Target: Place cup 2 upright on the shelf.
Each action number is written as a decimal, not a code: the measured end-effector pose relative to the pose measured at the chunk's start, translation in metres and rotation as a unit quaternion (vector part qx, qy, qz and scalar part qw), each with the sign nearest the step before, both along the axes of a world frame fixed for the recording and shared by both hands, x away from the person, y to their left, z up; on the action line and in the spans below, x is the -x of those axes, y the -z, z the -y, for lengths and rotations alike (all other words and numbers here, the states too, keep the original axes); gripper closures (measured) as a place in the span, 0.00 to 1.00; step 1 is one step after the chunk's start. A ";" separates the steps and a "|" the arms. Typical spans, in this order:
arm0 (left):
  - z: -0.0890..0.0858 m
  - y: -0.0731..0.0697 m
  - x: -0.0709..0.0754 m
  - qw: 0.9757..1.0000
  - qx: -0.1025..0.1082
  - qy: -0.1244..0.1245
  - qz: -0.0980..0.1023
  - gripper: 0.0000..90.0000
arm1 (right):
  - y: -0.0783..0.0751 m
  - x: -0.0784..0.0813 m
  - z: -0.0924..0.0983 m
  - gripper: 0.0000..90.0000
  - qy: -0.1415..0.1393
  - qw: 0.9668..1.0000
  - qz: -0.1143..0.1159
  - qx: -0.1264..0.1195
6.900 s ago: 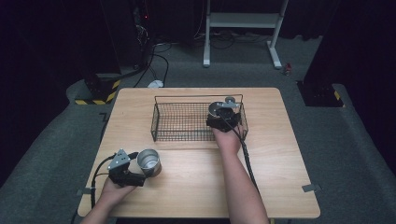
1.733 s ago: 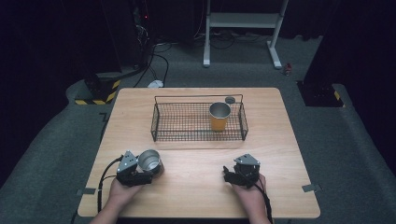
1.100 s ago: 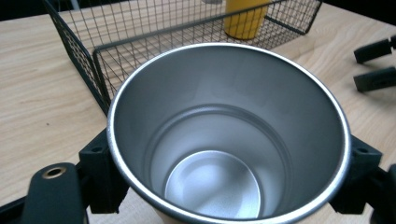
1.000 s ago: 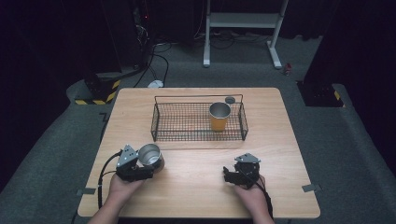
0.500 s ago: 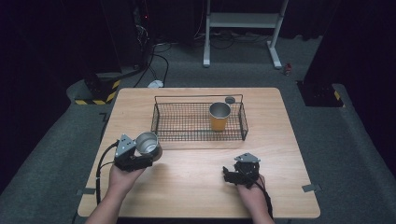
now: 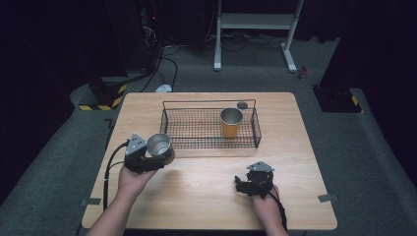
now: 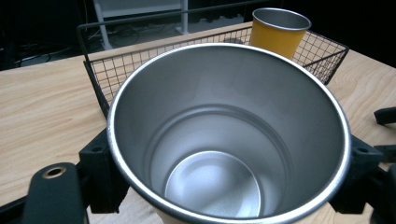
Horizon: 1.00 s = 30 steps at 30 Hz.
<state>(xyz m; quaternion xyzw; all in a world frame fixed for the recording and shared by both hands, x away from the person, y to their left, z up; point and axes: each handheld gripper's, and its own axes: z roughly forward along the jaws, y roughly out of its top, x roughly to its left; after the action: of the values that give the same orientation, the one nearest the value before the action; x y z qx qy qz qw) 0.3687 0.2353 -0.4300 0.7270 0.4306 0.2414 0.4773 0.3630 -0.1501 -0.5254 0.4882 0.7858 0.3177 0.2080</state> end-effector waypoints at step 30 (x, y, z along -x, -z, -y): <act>0.030 -0.023 -0.026 1.000 -0.002 0.012 0.017 0.21 | 0.000 0.000 0.000 0.14 0.000 1.000 0.001 0.001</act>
<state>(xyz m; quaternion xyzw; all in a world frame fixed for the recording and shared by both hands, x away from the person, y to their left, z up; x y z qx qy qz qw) 0.3952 0.2057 -0.4072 0.7291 0.4131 0.2482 0.4860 0.3631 -0.1499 -0.5255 0.4882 0.7857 0.3171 0.2092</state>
